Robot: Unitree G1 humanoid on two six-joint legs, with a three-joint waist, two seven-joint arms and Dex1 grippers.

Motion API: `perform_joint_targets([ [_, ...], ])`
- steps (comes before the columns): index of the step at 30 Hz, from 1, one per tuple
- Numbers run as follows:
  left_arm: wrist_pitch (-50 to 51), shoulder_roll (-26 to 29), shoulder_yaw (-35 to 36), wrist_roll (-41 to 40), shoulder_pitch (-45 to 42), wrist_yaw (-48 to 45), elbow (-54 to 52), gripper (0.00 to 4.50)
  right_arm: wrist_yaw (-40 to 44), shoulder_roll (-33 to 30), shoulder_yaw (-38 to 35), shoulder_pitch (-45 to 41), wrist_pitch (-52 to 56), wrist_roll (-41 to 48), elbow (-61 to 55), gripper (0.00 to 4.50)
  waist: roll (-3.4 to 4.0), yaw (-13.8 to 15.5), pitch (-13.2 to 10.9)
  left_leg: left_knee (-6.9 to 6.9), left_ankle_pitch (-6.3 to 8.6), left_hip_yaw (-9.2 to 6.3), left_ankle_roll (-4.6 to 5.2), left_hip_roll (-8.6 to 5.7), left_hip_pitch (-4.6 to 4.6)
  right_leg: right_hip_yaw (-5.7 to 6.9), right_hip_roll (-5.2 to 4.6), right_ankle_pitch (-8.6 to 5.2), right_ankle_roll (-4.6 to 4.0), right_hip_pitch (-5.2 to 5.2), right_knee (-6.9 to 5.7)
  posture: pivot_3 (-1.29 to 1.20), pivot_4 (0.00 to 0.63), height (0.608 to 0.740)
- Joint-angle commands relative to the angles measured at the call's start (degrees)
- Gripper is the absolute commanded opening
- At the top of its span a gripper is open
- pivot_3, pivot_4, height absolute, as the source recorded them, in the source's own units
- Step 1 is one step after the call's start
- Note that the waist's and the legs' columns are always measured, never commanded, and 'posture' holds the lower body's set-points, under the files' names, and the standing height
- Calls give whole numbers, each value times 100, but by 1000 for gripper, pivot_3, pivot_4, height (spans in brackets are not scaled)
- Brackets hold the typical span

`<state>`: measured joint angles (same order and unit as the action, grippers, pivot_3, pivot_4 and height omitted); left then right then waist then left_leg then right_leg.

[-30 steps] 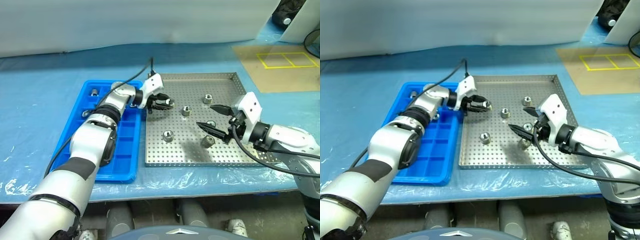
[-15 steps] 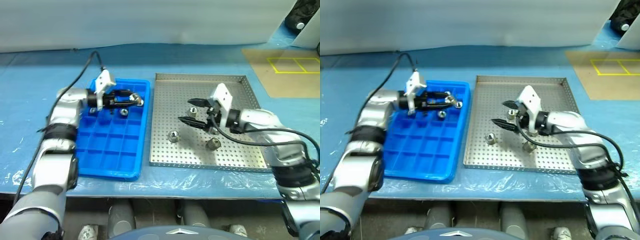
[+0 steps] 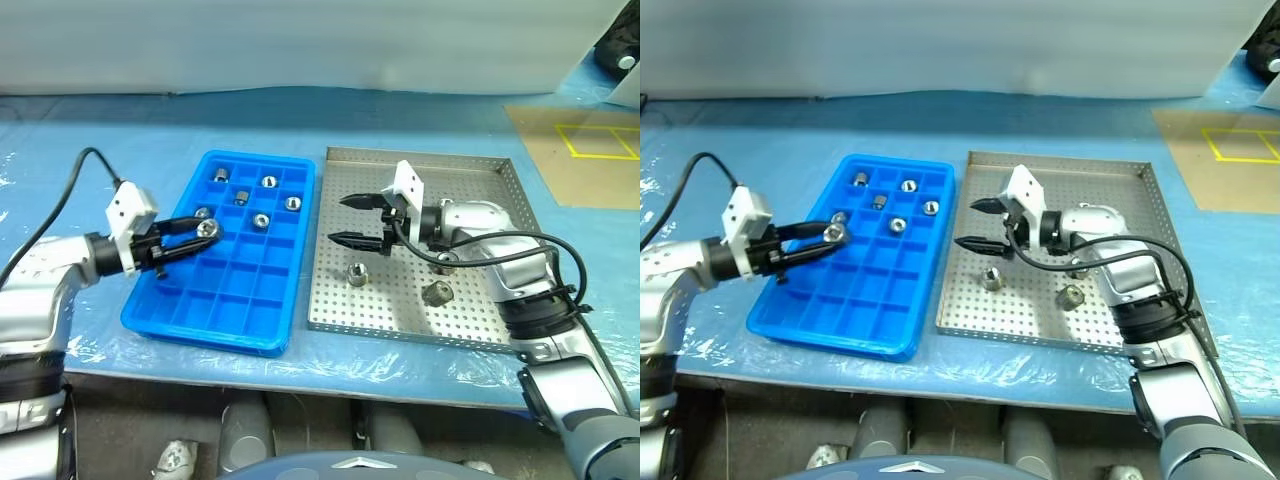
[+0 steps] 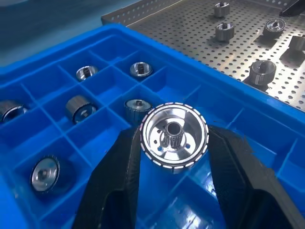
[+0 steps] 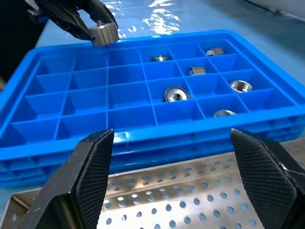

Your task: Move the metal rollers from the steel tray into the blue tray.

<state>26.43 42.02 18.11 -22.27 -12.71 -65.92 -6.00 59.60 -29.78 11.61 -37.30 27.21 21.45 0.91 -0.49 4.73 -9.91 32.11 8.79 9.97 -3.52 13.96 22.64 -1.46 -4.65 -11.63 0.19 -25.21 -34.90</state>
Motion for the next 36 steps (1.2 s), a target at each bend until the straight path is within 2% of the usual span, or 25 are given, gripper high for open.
perform_joint_targets([
  [1, 80, 169, 415, -285, 357, 243, -595, 1730, 292, 291, 203, -281, -143, 33, 17, 4016, 0, 16, 0, -1, 0, 0, 0, 2, 0, 0, 0, 0, 0, -1, 1, 165, 150, 740],
  [9, -118, 147, 807, -286, 1459, 692, -879, 1730, 762, 995, 554, -851, -491, -143, 673, 4016, -2, 159, 0, -5, 0, -3, -1, 3, 6, 6, 0, -1, -1, -6, 2, 282, 150, 740],
  [14, -147, 83, 886, -365, 1833, 967, -967, 1730, 961, 1197, 592, -988, -641, -226, 912, 4016, -3, 287, 1, -5, -1, -12, -2, 8, 11, 11, -1, -1, -1, -7, 2, 300, 150, 740],
  [19, -252, -10, 572, -243, 1713, 1242, -751, 1730, 1018, 1202, 564, -979, -704, -325, 987, 4016, -3, 412, 1, -2, -2, -15, -3, 7, 14, 14, 0, -1, -1, -6, 0, 287, 150, 740],
  [26, -711, -234, 110, 69, 1169, 1606, -131, 1730, 902, 1085, 439, -865, -697, -417, 908, 4016, -6, 400, 2, 5, -9, -25, -16, 6, 12, 14, 1, -1, -1, -7, -17, 238, 150, 740],
  [36, -752, -158, -172, 33, 950, 1397, 314, 1730, 687, 950, 375, -662, -606, -432, 653, 4016, -7, 381, 3, 7, -16, -28, -27, 6, 5, 12, 2, -1, -2, -9, -38, 197, 150, 740],
])
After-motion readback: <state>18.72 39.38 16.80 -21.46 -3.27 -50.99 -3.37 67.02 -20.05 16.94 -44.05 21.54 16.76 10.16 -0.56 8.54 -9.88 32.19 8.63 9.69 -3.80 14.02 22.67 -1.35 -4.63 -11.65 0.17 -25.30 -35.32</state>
